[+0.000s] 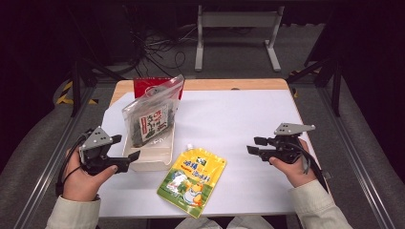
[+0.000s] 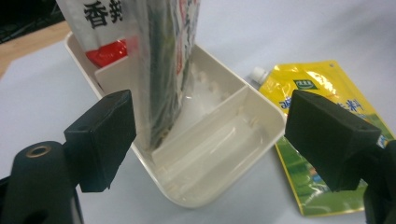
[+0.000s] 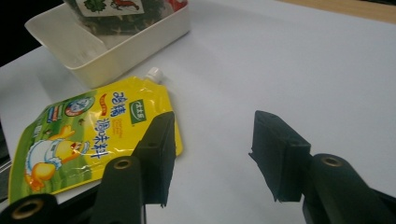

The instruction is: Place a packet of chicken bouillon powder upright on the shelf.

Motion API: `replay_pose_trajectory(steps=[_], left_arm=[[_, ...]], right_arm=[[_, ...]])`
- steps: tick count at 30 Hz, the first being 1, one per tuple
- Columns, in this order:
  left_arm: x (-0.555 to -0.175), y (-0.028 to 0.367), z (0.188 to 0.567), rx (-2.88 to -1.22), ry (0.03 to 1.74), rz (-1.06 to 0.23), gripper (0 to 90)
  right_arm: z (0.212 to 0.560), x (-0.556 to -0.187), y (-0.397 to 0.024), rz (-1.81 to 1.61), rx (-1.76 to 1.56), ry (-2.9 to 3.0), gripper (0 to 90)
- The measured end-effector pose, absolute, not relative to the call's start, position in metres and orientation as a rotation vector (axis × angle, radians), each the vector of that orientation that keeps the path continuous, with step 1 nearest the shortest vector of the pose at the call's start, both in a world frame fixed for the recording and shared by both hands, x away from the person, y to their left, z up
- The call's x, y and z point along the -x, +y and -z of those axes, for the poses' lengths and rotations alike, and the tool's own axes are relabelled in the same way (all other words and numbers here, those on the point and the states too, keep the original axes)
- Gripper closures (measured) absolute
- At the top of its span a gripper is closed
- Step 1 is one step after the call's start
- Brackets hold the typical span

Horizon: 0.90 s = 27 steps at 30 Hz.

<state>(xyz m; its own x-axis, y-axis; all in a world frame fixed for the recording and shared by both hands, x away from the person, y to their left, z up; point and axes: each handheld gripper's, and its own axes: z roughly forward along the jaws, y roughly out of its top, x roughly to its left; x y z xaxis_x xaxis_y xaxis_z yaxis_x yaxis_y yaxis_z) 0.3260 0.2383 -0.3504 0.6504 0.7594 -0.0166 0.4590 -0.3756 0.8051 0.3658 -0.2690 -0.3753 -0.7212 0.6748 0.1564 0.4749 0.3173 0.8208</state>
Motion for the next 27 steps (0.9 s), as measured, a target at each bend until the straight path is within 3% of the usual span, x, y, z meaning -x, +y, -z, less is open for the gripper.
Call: replay_pose_trajectory(steps=[22,27], left_arm=[[-0.303,0.237,0.361,-2.063,0.925,-0.398,16.9],[-0.300,0.231,0.363,-2.083,0.910,-0.377,22.1]], right_arm=[[0.417,-0.388,-0.195,-1.297,-1.060,2.625,44.0],[0.426,-0.392,-0.190,-1.276,-1.081,2.647,44.0]])
